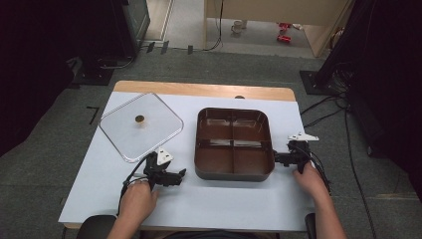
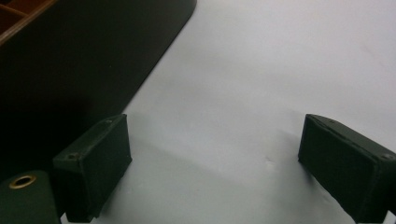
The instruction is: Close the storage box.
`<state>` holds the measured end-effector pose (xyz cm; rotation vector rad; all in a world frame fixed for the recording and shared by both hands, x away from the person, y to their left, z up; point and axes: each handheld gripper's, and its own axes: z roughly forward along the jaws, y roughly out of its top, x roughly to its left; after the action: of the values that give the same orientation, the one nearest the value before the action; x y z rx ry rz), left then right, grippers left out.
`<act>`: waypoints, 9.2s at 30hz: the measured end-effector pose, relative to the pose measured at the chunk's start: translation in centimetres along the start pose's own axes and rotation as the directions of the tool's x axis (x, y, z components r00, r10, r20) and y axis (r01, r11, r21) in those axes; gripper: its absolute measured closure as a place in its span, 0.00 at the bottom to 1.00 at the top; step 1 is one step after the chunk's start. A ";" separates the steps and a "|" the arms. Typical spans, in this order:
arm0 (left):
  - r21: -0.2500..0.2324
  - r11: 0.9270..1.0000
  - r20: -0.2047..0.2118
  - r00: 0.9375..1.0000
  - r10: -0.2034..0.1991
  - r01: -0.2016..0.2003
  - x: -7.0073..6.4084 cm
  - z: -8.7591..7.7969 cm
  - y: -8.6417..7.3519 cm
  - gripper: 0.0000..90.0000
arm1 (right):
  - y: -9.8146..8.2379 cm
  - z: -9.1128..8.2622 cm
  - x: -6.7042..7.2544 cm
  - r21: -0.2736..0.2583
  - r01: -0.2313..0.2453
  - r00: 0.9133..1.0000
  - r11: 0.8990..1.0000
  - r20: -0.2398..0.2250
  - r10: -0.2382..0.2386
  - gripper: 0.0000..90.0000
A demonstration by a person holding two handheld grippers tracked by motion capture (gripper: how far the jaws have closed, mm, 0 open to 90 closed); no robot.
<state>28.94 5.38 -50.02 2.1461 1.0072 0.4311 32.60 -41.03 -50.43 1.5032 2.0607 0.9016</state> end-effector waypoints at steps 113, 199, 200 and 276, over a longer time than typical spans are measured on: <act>0.088 0.995 0.049 0.998 -0.044 0.039 7.8 0.0 8.4 0.39 | 0.0 0.0 0.0 0.001 0.000 1.000 1.000 0.000 0.000 0.10; -0.012 0.964 -0.146 0.953 -0.265 0.266 18.3 -1.4 7.7 0.66 | 0.0 0.0 0.0 0.000 -0.001 1.000 1.000 0.000 0.001 0.10; -0.020 0.966 -0.137 0.957 -0.257 0.257 17.9 -2.2 8.2 0.66 | 0.0 0.0 0.0 0.000 -0.001 1.000 1.000 0.000 0.001 0.10; -0.065 0.985 0.295 0.940 0.171 -0.159 -3.7 4.1 17.8 0.66 | 0.0 0.0 0.0 0.000 -0.001 1.000 1.000 0.000 0.001 0.10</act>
<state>38.29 -7.18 -39.92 2.1854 0.6456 0.1916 32.62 -41.01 -50.44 1.5051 2.0602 0.9016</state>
